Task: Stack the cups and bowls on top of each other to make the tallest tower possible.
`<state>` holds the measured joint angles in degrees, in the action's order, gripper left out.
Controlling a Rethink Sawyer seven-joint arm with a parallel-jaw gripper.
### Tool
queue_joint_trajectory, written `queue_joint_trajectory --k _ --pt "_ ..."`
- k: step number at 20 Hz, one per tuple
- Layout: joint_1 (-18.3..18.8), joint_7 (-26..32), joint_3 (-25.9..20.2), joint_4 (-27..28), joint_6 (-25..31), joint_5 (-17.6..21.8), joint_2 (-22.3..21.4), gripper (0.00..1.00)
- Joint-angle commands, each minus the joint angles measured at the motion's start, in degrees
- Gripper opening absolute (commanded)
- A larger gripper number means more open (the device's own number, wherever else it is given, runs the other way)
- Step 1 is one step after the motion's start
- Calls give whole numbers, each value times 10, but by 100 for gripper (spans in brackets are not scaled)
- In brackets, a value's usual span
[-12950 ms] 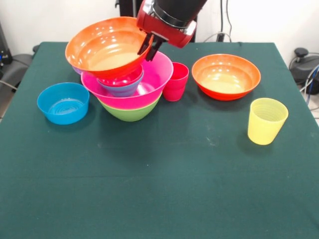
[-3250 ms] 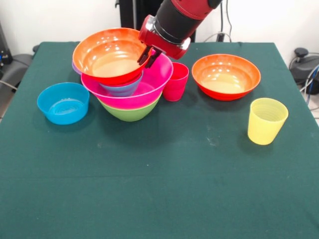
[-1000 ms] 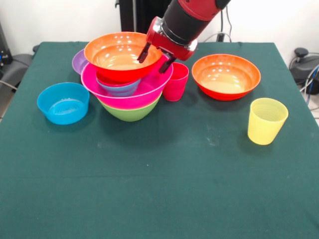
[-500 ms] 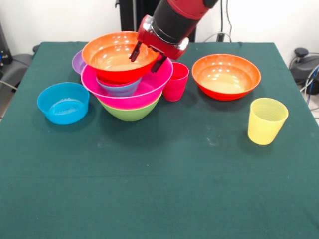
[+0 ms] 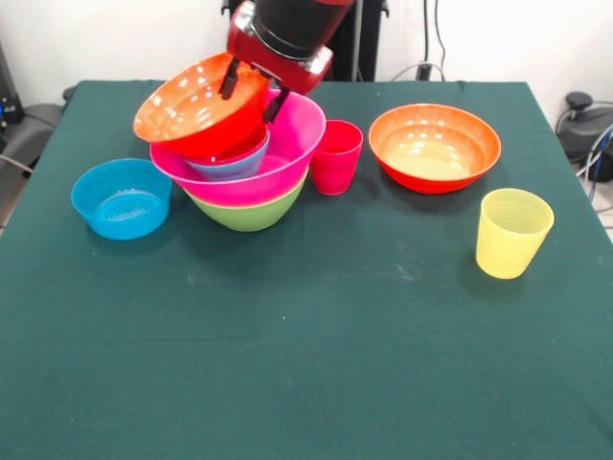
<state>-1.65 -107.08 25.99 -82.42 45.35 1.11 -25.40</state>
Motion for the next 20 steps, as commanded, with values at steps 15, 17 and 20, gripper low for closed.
queue_joint_trajectory --k 15,17,20 --pt "0 -22 -76 49 84 12 7 100" --pt "-3 -26 -79 58 89 7 8 100" --pt "-12 -46 -77 65 89 -1 12 100"
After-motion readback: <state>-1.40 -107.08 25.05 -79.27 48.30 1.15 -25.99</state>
